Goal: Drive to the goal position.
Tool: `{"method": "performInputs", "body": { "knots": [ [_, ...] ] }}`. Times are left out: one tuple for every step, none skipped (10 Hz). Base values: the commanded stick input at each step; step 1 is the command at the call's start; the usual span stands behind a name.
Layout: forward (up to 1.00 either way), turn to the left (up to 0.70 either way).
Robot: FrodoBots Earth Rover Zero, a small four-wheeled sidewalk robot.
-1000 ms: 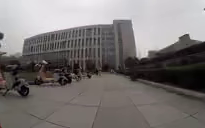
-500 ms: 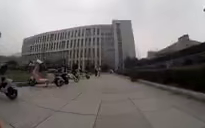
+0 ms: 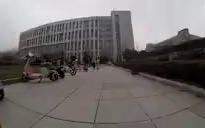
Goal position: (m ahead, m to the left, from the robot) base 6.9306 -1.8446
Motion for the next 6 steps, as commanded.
{"method": "performInputs", "body": {
  "knots": [
    [0.7,-0.01],
    [0.7,-0.01],
    [0.7,-0.01],
    [0.7,-0.01],
    [0.7,-0.01],
    [0.7,-0.01]
  ]
}}
